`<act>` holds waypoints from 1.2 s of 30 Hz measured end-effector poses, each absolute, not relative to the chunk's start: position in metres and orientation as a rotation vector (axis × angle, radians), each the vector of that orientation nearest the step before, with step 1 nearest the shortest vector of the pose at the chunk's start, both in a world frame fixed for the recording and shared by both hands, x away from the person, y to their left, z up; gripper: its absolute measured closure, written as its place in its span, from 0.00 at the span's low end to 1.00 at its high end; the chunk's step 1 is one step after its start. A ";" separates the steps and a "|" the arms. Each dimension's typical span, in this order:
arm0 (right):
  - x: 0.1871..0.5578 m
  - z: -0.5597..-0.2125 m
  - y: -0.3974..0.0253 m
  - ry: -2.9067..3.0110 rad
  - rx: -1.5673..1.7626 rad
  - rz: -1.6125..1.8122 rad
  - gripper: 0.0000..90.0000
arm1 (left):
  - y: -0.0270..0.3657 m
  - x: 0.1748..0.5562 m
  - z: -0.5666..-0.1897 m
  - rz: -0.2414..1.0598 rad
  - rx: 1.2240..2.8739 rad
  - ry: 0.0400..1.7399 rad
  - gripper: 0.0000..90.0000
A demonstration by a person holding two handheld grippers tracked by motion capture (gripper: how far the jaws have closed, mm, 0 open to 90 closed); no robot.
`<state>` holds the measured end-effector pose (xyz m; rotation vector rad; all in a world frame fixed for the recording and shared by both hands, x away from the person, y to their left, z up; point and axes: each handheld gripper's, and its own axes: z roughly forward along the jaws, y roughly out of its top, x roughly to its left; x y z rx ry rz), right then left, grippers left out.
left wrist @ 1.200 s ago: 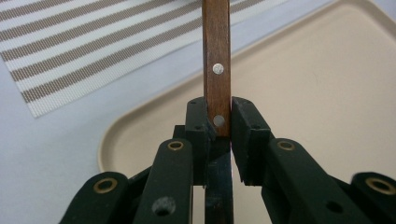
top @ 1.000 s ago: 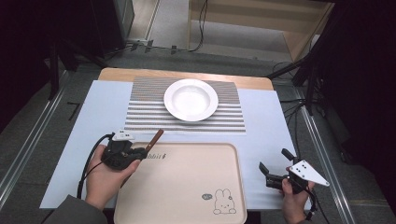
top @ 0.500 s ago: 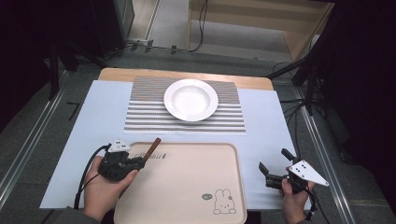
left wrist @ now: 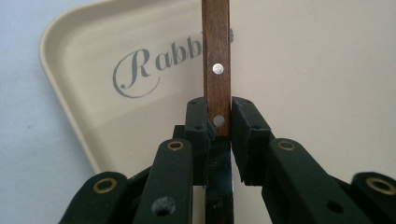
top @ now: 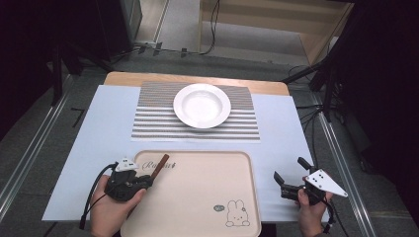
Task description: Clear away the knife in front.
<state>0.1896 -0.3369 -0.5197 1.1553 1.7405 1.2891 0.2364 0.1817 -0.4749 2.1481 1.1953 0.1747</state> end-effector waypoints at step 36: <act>0.190 -0.520 -0.337 1.741 1.154 1.284 0.00 | 0.161 0.249 -0.490 0.184 2.220 1.077 1.00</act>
